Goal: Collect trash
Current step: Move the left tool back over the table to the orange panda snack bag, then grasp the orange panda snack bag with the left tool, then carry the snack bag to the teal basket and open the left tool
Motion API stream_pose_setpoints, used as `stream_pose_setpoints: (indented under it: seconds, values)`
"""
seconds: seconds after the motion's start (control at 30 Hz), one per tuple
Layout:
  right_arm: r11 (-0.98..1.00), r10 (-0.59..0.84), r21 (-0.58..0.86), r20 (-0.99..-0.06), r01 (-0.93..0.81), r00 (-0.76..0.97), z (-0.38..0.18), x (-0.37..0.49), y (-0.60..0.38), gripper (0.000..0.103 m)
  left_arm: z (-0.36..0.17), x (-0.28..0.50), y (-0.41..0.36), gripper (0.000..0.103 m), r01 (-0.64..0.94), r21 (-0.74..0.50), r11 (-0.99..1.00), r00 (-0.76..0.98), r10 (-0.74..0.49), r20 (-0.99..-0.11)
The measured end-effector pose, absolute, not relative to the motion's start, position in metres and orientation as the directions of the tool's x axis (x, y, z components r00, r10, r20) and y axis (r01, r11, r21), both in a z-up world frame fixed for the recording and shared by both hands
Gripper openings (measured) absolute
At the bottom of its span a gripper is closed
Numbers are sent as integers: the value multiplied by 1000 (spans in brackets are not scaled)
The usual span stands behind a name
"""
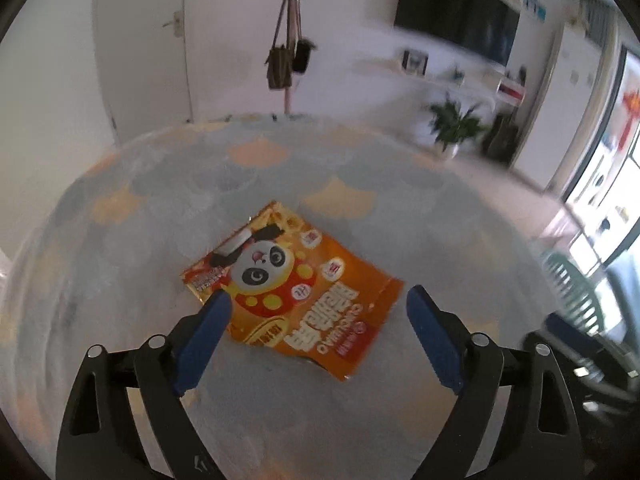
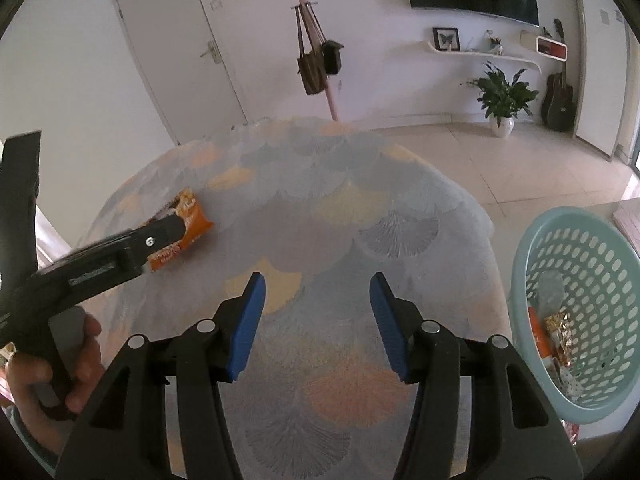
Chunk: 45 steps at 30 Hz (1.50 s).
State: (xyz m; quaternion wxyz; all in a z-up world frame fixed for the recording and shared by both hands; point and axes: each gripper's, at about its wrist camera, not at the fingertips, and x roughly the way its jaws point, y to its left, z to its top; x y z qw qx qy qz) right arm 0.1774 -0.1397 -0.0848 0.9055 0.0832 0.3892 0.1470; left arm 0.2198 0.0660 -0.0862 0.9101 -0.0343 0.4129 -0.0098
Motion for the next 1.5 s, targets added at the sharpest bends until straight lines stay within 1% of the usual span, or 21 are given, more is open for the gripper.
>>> stream_pose_setpoints:
  seconds: [0.13, 0.2, 0.3, 0.37, 0.43, 0.47, 0.5, 0.53, 0.57, 0.6, 0.67, 0.7, 0.77, 0.87, 0.97, 1.07, 1.2, 1.27, 1.4, 1.5]
  values:
    - [938, 342, 288, -687, -192, 641, -88, 181, -143, 51, -88, 228, 62, 88, 21, -46, 999, 630, -49, -775]
    - [937, 344, 296, -692, -186, 634, -90, 183, -143, 51, -91, 233, 57, 90, 42, 2, 999, 610, -25, -792]
    - [938, 341, 293, -696, -183, 632, -90, 183, -143, 51, -93, 237, 52, 90, 42, 52, 998, 602, 16, -799]
    - [938, 342, 288, -693, -190, 635, -89, 182, -141, 51, -93, 237, 55, 88, 40, 44, 998, 604, 11, -797]
    - [938, 343, 286, -693, -195, 634, -89, 182, -141, 51, -90, 234, 58, 81, 26, 34, 999, 616, 11, -788]
    - [938, 344, 286, -693, -197, 634, -89, 182, -141, 51, -89, 234, 59, 75, 19, 32, 999, 621, 13, -784]
    - [937, 345, 286, -692, -199, 634, -89, 182, -142, 51, -89, 232, 58, 65, 16, 32, 999, 627, 15, -779]
    - [937, 346, 286, -692, -200, 634, -89, 182, -142, 51, -88, 229, 59, 60, 11, 40, 999, 634, 24, -773]
    - [937, 347, 286, -692, -201, 634, -89, 182, -142, 51, -87, 226, 60, 50, 13, 39, 999, 640, 22, -768]
    - [937, 347, 286, -692, -201, 634, -89, 183, -142, 51, -86, 225, 61, 36, 11, 40, 999, 645, 24, -764]
    - [936, 349, 287, -690, -203, 634, -89, 183, -142, 51, -84, 226, 64, 27, 5, 18, 1000, 650, 11, -760]
    - [936, 348, 287, -689, -203, 636, -89, 182, -143, 51, -83, 227, 69, 19, 0, -8, 1000, 652, -6, -758]
    - [935, 350, 289, -684, -203, 640, -88, 181, -144, 51, -83, 227, 73, 12, 2, -46, 999, 656, -36, -754]
    - [931, 361, 300, -673, -209, 645, -87, 179, -147, 51, -77, 221, 77, 11, 38, -131, 991, 674, -123, -729]
    - [930, 362, 302, -657, -209, 661, -84, 174, -153, 51, -65, 210, 65, 10, 92, -146, 985, 699, -169, -695]
    - [949, 310, 246, -647, -194, 697, -75, 167, -159, 51, -48, 199, 40, 10, 166, -151, 974, 722, -224, -654]
    - [965, 254, 210, -621, -155, 741, -58, 156, -183, 51, -31, 187, 3, 10, 264, -170, 949, 733, -312, -605]
    - [977, 204, 174, -612, -122, 764, -48, 150, -197, 51, -22, 182, -21, 10, 324, -177, 929, 727, -364, -582]
    - [996, 72, 90, -589, -23, 805, -33, 138, -229, 51, -11, 179, -71, 10, 414, -156, 897, 708, -426, -564]
    - [996, 1, 74, -580, 51, 814, -28, 131, -257, 51, -9, 179, -107, 10, 480, -143, 866, 682, -470, -560]
